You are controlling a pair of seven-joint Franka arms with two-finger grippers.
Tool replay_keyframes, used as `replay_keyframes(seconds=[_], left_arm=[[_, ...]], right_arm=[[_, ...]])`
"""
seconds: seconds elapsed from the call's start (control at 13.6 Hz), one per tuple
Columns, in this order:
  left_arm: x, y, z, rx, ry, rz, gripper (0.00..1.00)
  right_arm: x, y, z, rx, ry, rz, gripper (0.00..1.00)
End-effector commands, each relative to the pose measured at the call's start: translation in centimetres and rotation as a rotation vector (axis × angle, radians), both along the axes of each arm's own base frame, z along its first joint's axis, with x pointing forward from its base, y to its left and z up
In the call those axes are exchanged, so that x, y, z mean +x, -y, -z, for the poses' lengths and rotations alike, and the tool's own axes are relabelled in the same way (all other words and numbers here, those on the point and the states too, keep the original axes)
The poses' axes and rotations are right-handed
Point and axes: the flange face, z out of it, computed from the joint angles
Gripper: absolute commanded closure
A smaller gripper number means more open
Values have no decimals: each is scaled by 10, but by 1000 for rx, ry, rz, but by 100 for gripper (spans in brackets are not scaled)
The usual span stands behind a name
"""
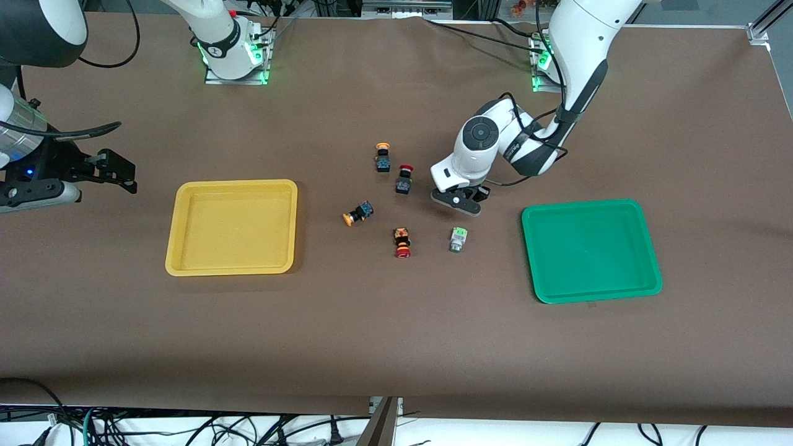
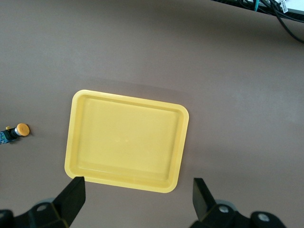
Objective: Place green and yellow buttons in trays
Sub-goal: 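Grasp the green-capped button with the left gripper and lift it, then lower the green button into the green tray and open the left gripper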
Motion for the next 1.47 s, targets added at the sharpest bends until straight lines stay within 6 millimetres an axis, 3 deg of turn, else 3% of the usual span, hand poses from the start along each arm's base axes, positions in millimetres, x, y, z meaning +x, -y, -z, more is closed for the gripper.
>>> replay_keyframes(seconds=[0.0,0.29,0.44,0.59,0.74,0.96,1.18,1.4], left_arm=[[15,-15,-8,7,28,-24,100],[55,-64,-57,25,80,-102,100],[78,-108,-81,29,113,-108,100],[98,-160,-92,54,115,-84,100],[112,-214,-89,92,110,-87,100],[121,-276,-83,116,95,-165,100],[116,-312,-69,124,60,-230,98],[110,-355,-37,124,-3,-255,91]], right_arm=[[-1,2,-7,6,-2,-4,0],[-1,1,-7,6,-2,-5,0],[-1,2,-7,6,-2,-4,0],[-1,2,-7,5,-2,-5,0],[-1,1,-8,6,0,-5,0],[0,1,-6,5,0,-4,0],[0,0,-6,7,3,-2,0],[1,0,-6,9,4,1,0]])
